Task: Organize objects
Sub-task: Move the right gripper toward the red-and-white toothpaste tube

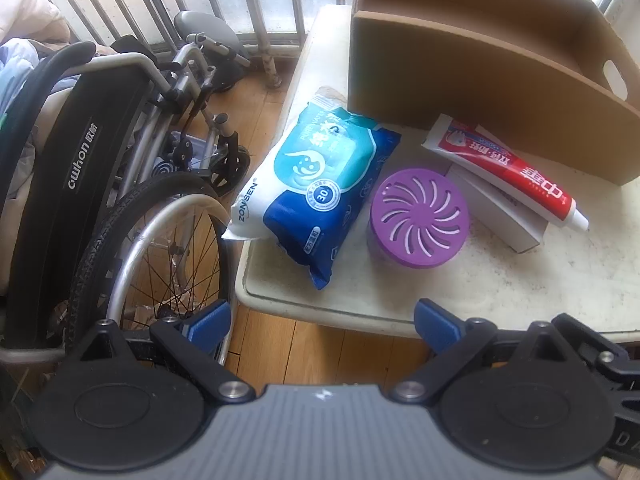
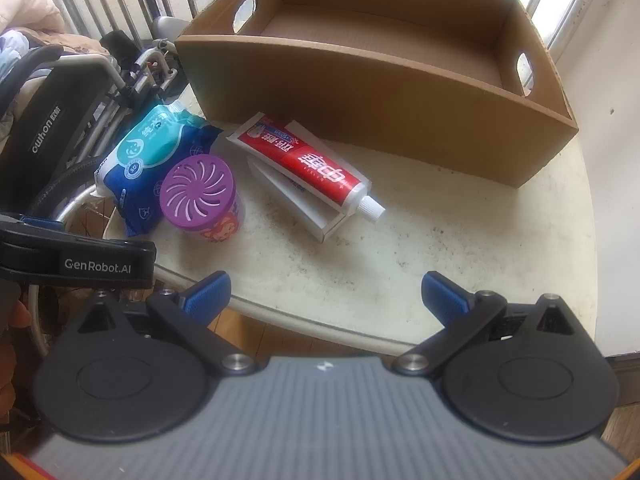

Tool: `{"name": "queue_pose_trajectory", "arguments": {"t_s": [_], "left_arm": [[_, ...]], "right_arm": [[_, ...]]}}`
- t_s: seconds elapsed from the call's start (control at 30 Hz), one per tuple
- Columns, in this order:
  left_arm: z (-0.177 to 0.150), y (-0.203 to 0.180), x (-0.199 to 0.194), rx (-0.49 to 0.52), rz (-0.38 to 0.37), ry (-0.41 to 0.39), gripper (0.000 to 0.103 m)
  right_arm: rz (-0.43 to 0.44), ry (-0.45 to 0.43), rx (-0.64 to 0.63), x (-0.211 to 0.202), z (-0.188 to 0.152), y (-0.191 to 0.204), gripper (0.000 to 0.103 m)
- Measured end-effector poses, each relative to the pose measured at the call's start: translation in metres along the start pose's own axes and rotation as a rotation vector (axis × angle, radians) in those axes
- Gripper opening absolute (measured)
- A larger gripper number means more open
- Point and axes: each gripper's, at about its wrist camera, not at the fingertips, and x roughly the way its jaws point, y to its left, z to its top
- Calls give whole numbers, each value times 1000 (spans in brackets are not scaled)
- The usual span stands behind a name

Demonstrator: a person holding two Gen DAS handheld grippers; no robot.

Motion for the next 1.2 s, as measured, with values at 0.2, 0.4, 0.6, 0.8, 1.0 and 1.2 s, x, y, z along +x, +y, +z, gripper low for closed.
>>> {"name": "queue_pose_trajectory", "arguments": {"t_s": [0.2,0.4,0.6,0.8,1.0,1.2], "left_arm": [[1,1,2,1,-3,7,99],[3,0,4,7,-2,10,99],[3,-1,5,7,-3,10,99],[4,0,7,11,-1,10,99],[5,3,10,11,-3,14,99],[6,6,11,10,-2,14,99]], "right_arm": [[-2,5,-6,2,3,0,102],[-3,6,-8,2,3,1,102],[-4,6,-9,4,3,2,102],[-7,13,-19,8,6,7,102],[-12,16,-27,9,8,10,102],[-13,18,-36,10,10,12,102]]}}
